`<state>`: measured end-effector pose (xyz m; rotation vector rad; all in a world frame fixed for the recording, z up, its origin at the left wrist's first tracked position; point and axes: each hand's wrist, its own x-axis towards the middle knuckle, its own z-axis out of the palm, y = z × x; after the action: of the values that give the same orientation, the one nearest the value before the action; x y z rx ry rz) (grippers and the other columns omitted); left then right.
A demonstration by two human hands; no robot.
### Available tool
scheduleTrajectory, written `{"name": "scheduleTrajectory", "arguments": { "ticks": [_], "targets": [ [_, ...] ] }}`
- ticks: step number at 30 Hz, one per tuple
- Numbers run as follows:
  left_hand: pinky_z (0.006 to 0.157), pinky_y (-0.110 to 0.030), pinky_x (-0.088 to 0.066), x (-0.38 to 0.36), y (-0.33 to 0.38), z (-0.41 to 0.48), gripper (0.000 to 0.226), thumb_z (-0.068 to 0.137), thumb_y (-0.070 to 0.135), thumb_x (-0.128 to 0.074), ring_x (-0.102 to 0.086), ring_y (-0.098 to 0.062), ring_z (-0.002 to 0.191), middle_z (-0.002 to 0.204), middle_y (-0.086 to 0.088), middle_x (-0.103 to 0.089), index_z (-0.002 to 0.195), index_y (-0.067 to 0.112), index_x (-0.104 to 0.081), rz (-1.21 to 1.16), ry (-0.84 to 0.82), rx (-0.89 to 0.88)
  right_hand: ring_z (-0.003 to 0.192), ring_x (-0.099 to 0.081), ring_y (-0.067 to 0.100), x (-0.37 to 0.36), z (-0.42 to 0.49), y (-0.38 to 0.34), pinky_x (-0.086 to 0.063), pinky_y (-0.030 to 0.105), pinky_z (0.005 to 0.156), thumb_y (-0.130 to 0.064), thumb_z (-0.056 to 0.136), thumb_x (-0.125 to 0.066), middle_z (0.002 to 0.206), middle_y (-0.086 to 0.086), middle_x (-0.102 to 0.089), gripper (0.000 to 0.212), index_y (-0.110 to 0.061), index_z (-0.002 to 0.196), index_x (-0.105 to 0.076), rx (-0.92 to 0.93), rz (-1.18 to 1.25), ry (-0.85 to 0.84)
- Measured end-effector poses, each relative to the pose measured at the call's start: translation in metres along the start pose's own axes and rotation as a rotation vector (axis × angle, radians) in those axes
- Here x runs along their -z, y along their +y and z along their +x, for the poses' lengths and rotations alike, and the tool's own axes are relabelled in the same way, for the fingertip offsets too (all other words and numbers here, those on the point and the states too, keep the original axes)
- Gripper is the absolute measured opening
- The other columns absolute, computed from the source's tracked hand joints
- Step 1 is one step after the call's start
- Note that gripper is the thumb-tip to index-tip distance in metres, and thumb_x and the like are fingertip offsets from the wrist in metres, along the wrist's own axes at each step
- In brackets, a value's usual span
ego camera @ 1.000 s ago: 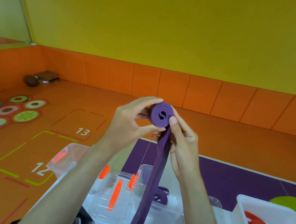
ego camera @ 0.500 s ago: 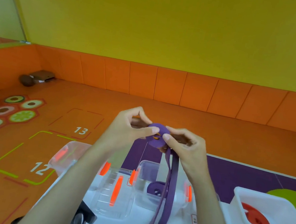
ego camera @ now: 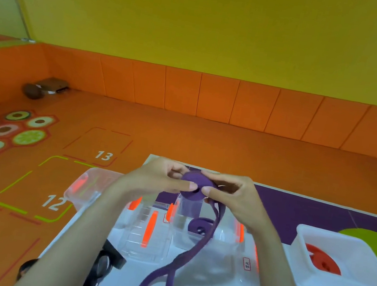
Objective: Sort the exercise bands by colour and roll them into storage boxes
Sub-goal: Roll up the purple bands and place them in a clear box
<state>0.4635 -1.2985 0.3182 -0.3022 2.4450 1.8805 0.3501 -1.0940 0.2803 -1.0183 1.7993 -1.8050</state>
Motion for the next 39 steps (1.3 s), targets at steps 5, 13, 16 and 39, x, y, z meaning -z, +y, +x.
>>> {"name": "scheduleTrajectory", "arguments": {
  "ticks": [5,13,16,39],
  "targets": [
    [0.083,-0.027,-0.062,-0.01,-0.007,-0.002,0.024,0.095,0.016,-0.077,-0.077,-0.019,0.102,0.109,-0.01,-0.081,0.117,0.01,-0.076,-0.227,0.119,-0.046,0.088,-0.075,0.02,-0.023,-0.001,0.011,-0.058,0.029,0.082,-0.009,0.087,-0.083,0.098,0.012,-0.079,0.029,-0.012,0.113,-0.073,-0.006,0.112,0.257],
    [0.098,-0.044,-0.061,-0.011,-0.023,0.001,0.025,0.093,0.024,-0.081,-0.074,-0.026,0.111,0.113,-0.003,-0.079,0.116,0.017,-0.076,-0.055,0.118,-0.055,0.075,-0.074,0.019,-0.015,0.001,0.024,-0.063,0.033,0.071,-0.002,0.083,-0.083,0.09,0.01,-0.08,0.017,-0.005,0.1,-0.081,0.049,0.092,0.268],
    [0.087,-0.034,-0.063,-0.002,-0.013,0.005,0.025,0.089,0.015,-0.083,-0.078,-0.022,0.098,0.104,-0.006,-0.081,0.114,0.015,-0.079,-0.023,0.078,-0.057,0.08,-0.075,0.022,-0.011,0.005,0.023,-0.063,0.038,0.078,-0.007,0.083,-0.085,0.092,0.008,-0.08,0.02,-0.009,0.103,-0.081,0.066,-0.028,0.139],
    [0.078,-0.031,-0.064,-0.027,-0.042,0.027,0.023,0.094,0.014,-0.078,-0.079,-0.026,0.097,0.106,-0.013,-0.08,0.116,0.008,-0.074,-0.295,0.362,-0.1,0.092,-0.078,0.026,-0.024,0.015,0.056,-0.064,0.033,0.071,-0.008,0.092,-0.075,0.101,0.007,-0.08,0.024,-0.008,0.116,-0.071,-0.034,0.23,0.303]
  ]
}}
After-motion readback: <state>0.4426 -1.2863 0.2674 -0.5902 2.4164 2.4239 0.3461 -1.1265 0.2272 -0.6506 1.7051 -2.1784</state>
